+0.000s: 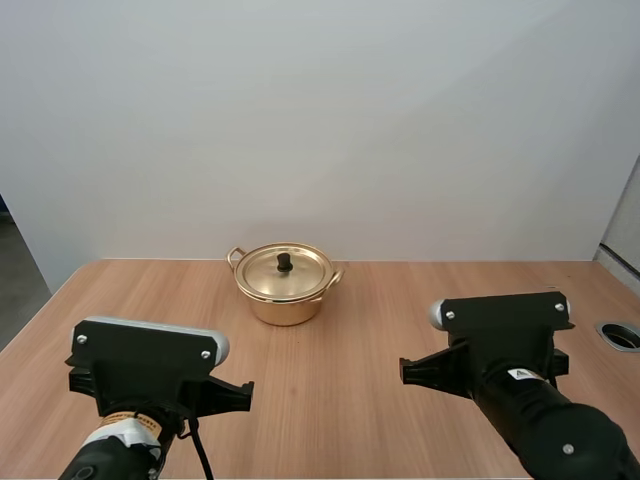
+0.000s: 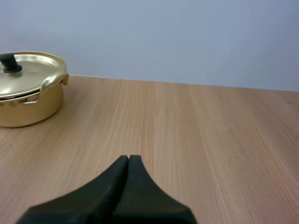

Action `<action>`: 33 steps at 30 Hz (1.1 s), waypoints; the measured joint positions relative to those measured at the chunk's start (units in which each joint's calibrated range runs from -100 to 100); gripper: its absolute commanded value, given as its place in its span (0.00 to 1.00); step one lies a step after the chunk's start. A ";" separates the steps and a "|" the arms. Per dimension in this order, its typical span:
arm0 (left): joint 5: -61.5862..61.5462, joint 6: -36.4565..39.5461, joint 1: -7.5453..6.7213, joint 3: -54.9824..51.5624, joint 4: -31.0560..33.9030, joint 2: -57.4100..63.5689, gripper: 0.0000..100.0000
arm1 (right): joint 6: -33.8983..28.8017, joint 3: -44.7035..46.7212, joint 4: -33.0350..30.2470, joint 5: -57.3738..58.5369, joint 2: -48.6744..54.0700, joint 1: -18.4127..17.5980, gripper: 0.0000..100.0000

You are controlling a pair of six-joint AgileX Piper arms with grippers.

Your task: Open the pot, put the car inside, and close it

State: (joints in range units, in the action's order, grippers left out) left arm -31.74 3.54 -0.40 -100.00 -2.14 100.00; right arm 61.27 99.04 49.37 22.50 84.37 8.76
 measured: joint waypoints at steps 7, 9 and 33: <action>0.00 -1.06 0.00 0.00 0.58 0.00 0.00 | -10.17 0.96 -10.50 5.30 12.50 -2.00 0.00; -0.14 -1.06 0.00 0.00 0.59 0.00 0.00 | -13.28 0.96 -14.11 8.68 14.87 -3.66 0.00; -0.14 -1.06 0.08 0.00 0.70 0.00 0.00 | -48.22 0.96 -51.50 8.85 15.63 -9.43 0.00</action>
State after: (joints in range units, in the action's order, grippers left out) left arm -31.88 2.47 -0.33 -100.00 -1.44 100.00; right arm 13.04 100.00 -2.13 31.36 100.00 -0.68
